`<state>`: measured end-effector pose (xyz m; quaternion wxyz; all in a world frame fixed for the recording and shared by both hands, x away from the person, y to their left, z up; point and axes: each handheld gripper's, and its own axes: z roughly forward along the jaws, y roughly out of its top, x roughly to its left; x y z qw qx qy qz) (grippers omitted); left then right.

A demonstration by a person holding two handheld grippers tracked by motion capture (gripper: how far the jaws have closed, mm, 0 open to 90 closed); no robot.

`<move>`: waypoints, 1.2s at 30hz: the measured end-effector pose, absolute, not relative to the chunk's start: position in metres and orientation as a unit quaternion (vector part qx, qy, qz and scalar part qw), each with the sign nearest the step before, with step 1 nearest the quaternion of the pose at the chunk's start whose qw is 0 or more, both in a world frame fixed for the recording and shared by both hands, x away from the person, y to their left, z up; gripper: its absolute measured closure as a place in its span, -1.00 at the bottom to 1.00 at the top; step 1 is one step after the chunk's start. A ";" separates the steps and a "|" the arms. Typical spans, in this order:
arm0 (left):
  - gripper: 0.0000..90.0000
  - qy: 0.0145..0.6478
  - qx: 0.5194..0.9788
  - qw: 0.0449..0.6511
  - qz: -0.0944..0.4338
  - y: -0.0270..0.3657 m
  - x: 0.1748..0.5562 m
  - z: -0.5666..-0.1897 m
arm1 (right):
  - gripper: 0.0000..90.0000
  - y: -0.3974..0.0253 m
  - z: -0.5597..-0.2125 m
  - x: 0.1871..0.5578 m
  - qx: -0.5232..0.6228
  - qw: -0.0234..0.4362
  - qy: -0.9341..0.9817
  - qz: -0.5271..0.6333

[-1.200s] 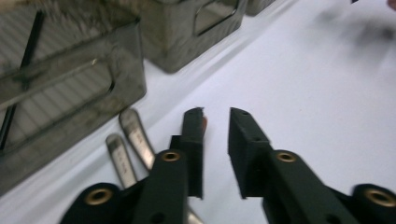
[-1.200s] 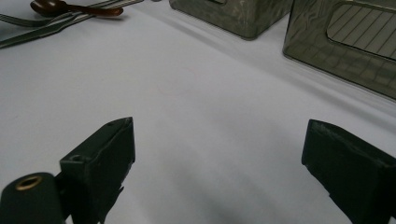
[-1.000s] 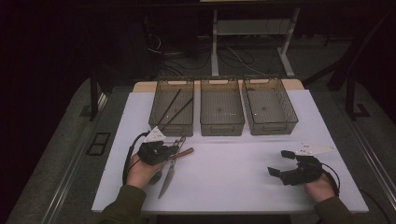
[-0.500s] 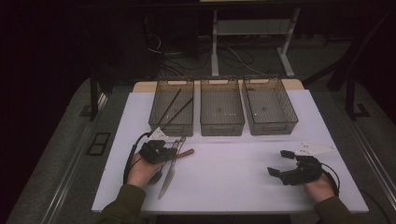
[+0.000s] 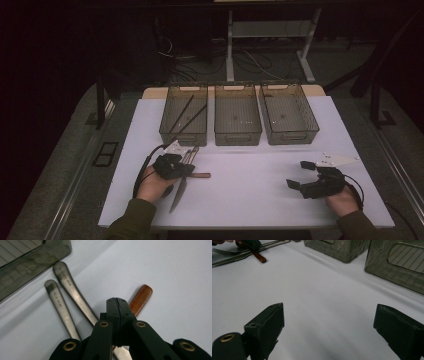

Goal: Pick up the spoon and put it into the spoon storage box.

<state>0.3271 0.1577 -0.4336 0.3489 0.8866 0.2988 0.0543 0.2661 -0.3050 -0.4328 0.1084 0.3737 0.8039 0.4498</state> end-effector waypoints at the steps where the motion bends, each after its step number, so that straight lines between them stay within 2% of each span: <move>1: 0.98 0.303 0.884 0.351 0.053 0.157 0.326 -0.433 | -0.80 -0.305 -0.433 0.266 0.374 0.109 0.804 0.450; 5: 0.95 0.311 0.876 0.364 0.063 0.162 0.326 -0.429 | -0.80 -0.305 -0.433 0.266 0.374 0.108 0.804 0.450; 9: 0.83 0.320 0.861 0.386 0.083 0.176 0.324 -0.417 | -0.80 -0.305 -0.433 0.266 0.374 0.109 0.804 0.450; 14: 0.54 0.339 0.845 0.403 0.097 0.205 0.320 -0.406 | -0.80 -0.306 -0.432 0.266 0.374 0.108 0.804 0.450; 19: 0.26 0.367 0.841 0.383 0.110 0.232 0.313 -0.408 | -0.80 -0.306 -0.432 0.266 0.374 0.108 0.804 0.450; 25: 0.05 0.387 0.835 0.375 0.107 0.244 0.309 -0.417 | -0.80 -0.305 -0.433 0.266 0.373 0.107 0.805 0.450; 36: -0.03 0.395 0.839 0.363 0.093 0.243 0.312 -0.428 | -0.80 -0.305 -0.433 0.266 0.372 0.107 0.805 0.450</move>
